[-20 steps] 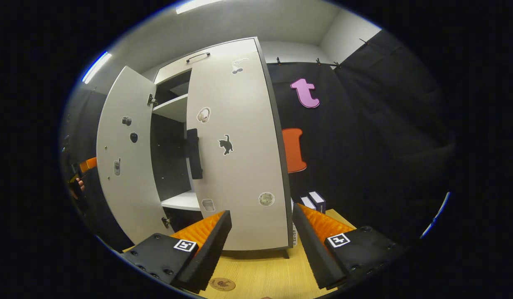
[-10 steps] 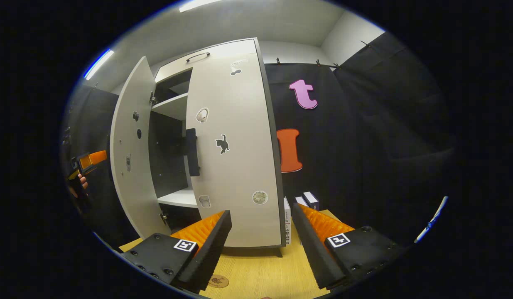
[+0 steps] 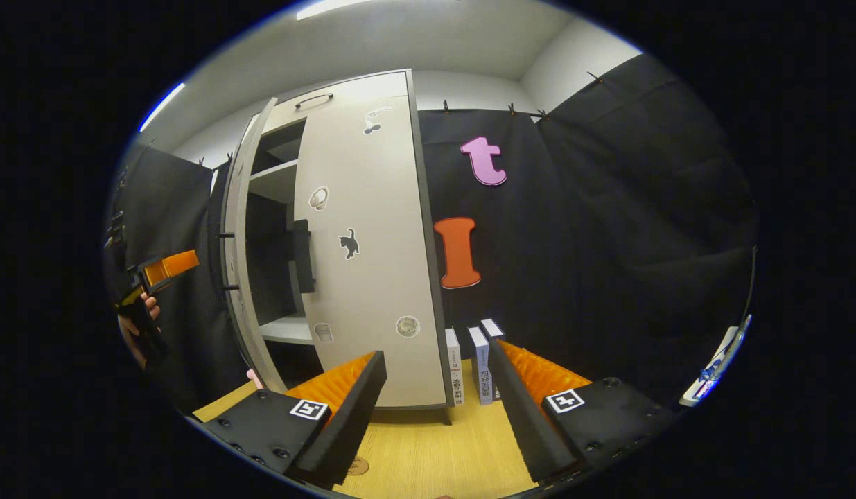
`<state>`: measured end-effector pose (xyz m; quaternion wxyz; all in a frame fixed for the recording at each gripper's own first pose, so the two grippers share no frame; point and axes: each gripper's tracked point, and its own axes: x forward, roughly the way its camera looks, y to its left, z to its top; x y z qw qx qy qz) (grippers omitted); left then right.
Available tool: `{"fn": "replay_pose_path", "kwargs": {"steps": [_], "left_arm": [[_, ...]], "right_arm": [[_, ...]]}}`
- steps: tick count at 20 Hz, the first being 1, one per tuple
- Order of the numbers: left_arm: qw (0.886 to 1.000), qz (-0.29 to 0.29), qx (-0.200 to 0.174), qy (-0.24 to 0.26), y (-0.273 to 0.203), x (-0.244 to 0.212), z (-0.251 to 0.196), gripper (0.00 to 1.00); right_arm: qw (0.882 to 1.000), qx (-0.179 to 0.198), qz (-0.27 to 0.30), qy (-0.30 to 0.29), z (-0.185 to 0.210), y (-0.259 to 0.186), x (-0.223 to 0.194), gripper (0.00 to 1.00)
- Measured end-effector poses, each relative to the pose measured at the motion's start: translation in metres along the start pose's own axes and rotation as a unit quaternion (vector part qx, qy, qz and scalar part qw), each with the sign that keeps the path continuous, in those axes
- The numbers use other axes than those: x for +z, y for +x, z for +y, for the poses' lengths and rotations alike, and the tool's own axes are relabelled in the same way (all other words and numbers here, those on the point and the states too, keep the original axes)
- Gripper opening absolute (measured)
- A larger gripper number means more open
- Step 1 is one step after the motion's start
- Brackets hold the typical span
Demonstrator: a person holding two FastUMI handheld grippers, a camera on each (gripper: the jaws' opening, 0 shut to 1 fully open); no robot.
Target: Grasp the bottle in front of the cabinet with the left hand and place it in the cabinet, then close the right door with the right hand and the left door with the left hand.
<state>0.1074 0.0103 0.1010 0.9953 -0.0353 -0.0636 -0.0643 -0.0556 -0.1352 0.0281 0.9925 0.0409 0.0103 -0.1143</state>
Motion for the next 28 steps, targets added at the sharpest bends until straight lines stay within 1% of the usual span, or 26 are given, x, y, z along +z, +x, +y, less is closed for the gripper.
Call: {"fn": "replay_pose_path", "kwargs": {"steps": [3, 4, 5, 7, 9, 12, 13, 14, 17, 20, 23, 26, 28], "left_arm": [[1.0, 0.008, -0.011, -0.014, 0.014, -0.008, -0.006, 0.93], [1.0, 0.01, -0.013, -0.016, 0.02, -0.011, -0.008, 0.9], [1.0, 0.012, -0.015, -0.016, 0.026, -0.014, -0.01, 0.94], [1.0, 0.02, -0.019, -0.014, 0.037, -0.022, -0.017, 0.94], [0.999, 0.032, -0.014, -0.005, 0.048, -0.031, -0.019, 0.94], [0.999, 0.027, -0.019, -0.002, 0.059, -0.037, -0.027, 0.94], [0.999, 0.029, -0.021, 0.0, 0.064, -0.04, -0.029, 0.9], [0.999, 0.03, -0.023, 0.002, 0.07, -0.042, -0.031, 0.94], [0.999, 0.032, -0.027, 0.003, 0.087, -0.049, -0.037, 0.94], [0.999, 0.031, -0.028, -0.003, 0.104, -0.056, -0.042, 0.94], [0.999, 0.029, -0.027, -0.014, 0.11, -0.062, -0.041, 0.94], [0.999, 0.029, -0.026, -0.018, 0.11, -0.063, -0.04, 0.95], [0.999, 0.028, -0.019, -0.013, 0.107, -0.058, -0.037, 0.95]], "right_arm": [[1.0, -0.009, -0.004, 0.0, -0.005, -0.004, 0.004, 0.98], [1.0, -0.012, -0.005, 0.0, -0.006, -0.004, 0.005, 0.98], [1.0, -0.015, -0.006, -0.001, -0.008, -0.006, 0.006, 0.98], [1.0, -0.023, -0.009, -0.001, -0.013, -0.009, 0.008, 0.98], [1.0, -0.029, -0.011, -0.001, -0.017, -0.013, 0.009, 0.98], [0.999, -0.042, -0.012, -0.005, -0.024, -0.018, 0.009, 0.98], [0.999, -0.046, -0.012, -0.006, -0.027, -0.02, 0.009, 0.98], [0.999, -0.049, -0.011, -0.005, -0.029, -0.021, 0.009, 0.98], [0.998, -0.056, -0.009, 0.0, -0.036, -0.023, 0.007, 0.98], [0.998, -0.058, -0.005, 0.008, -0.038, -0.025, 0.005, 0.98], [0.998, -0.059, -0.003, 0.003, -0.038, -0.026, 0.005, 0.98], [0.999, -0.054, -0.004, 0.0, -0.034, -0.026, 0.006, 0.98], [0.999, -0.049, -0.003, 0.0, -0.029, -0.026, 0.006, 0.98]]}}
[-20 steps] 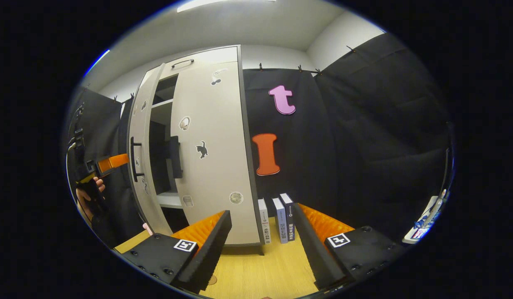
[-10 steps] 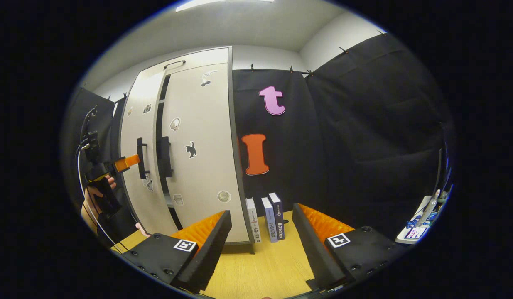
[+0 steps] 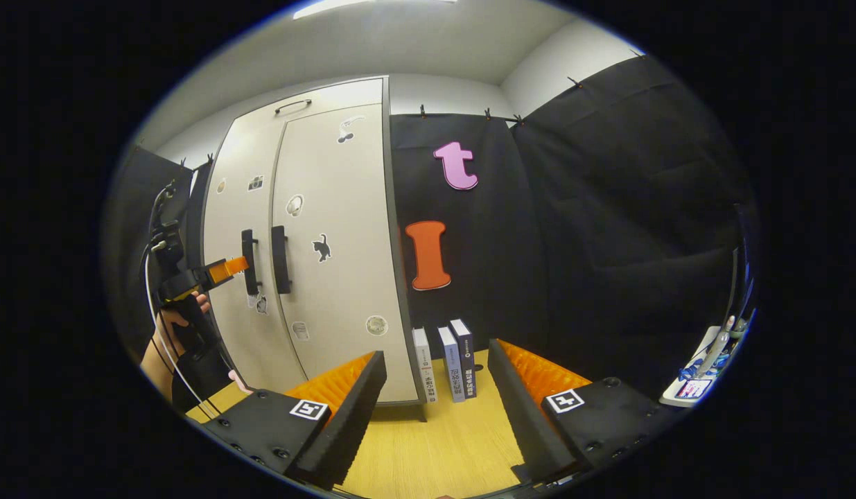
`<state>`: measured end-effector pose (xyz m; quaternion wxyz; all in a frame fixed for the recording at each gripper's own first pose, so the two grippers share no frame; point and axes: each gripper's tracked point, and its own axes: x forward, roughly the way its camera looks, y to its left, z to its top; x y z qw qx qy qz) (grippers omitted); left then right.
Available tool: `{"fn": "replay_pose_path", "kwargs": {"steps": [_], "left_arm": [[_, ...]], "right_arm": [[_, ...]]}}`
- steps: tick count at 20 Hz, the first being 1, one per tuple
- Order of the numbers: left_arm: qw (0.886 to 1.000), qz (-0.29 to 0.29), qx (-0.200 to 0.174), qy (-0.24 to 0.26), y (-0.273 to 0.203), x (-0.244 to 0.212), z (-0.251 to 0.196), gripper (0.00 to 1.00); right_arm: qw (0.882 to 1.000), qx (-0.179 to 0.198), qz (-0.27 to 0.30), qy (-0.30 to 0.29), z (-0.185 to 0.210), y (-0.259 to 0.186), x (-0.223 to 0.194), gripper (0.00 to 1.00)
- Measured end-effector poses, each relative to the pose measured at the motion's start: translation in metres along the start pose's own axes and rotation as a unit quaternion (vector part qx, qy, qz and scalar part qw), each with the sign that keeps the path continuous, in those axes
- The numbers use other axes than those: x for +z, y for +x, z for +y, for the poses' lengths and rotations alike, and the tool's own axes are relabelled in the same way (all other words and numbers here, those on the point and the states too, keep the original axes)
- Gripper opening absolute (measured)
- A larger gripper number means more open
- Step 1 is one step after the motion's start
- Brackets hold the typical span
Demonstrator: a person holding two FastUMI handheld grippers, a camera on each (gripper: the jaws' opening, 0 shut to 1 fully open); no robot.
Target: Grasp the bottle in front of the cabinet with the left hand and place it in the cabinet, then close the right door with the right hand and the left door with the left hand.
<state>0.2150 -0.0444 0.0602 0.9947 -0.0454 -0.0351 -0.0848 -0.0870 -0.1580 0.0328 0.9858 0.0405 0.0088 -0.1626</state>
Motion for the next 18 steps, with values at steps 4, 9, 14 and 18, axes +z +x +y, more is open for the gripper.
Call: {"fn": "replay_pose_path", "kwargs": {"steps": [4, 9, 14, 18], "left_arm": [[1.0, 0.006, 0.002, 0.011, -0.028, 0.009, -0.001, 0.94], [1.0, 0.011, 0.001, 0.002, -0.076, 0.01, -0.002, 0.95], [0.999, 0.007, 0.027, 0.019, -0.126, 0.011, 0.013, 0.94], [0.999, 0.005, 0.042, 0.027, -0.16, 0.006, 0.02, 0.95]], "right_arm": [[1.0, 0.017, 0.001, -0.001, 0.012, -0.001, -0.001, 0.98], [0.999, 0.047, 0.013, 0.007, 0.032, 0.004, -0.008, 0.98], [0.997, 0.081, 0.016, 0.002, 0.059, 0.009, -0.01, 0.98], [0.993, 0.113, 0.022, 0.003, 0.083, 0.008, -0.017, 0.98]]}}
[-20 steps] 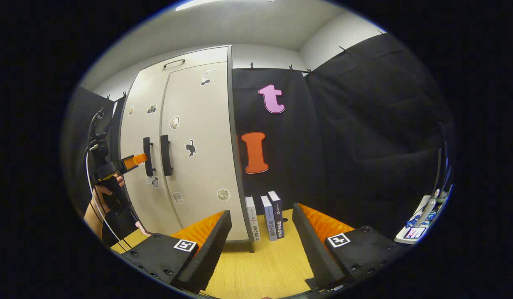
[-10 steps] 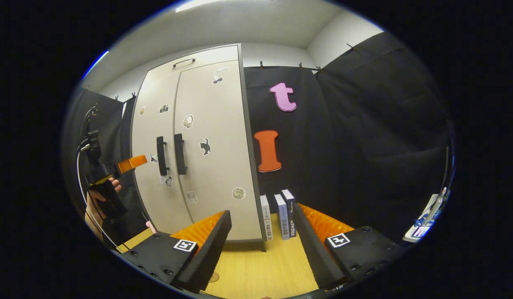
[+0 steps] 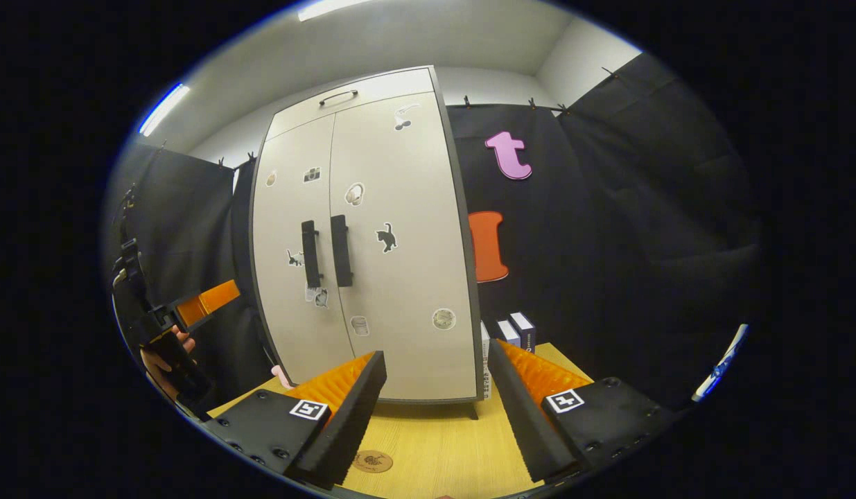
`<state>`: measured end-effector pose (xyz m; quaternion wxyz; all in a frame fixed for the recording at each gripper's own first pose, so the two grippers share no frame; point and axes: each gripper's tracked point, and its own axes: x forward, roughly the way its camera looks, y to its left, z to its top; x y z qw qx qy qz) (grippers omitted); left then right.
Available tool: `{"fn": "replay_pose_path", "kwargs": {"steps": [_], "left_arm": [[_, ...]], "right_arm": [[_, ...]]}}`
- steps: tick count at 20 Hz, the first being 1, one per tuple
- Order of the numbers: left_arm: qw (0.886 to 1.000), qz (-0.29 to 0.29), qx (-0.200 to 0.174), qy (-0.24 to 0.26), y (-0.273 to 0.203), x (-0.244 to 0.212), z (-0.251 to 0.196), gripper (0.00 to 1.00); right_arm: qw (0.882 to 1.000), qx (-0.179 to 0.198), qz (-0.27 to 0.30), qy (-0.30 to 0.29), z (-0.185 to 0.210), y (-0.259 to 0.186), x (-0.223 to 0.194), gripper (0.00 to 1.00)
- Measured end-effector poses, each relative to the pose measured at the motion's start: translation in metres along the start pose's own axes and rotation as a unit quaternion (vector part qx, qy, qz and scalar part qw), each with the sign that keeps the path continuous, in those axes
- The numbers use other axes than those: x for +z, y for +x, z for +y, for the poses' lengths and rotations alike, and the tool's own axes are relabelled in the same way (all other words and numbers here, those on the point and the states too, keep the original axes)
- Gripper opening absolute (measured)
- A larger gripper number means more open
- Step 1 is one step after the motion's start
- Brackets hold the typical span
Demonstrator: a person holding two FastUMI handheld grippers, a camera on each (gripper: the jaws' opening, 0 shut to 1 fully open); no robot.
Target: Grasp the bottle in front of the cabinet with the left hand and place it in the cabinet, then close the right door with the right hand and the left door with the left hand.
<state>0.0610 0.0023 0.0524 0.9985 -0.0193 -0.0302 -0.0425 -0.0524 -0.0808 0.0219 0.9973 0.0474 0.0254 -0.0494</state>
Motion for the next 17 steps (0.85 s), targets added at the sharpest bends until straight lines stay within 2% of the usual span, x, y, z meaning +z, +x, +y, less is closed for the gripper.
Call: {"fn": "replay_pose_path", "kwargs": {"steps": [5, 12, 17], "left_arm": [[0.999, 0.02, 0.016, 0.024, -0.035, -0.016, 0.01, 0.95], [0.999, 0.047, 0.02, 0.018, -0.076, -0.04, 0.009, 0.95], [0.999, 0.044, 0.013, 0.02, -0.073, -0.036, 0.009, 0.95]], "right_arm": [[1.0, 0.028, 0.0, 0.004, 0.024, -0.003, -0.007, 0.98], [1.0, 0.023, -0.005, -0.01, 0.027, -0.01, -0.014, 0.98], [1.0, 0.026, -0.009, -0.003, 0.031, -0.011, -0.014, 0.98]]}}
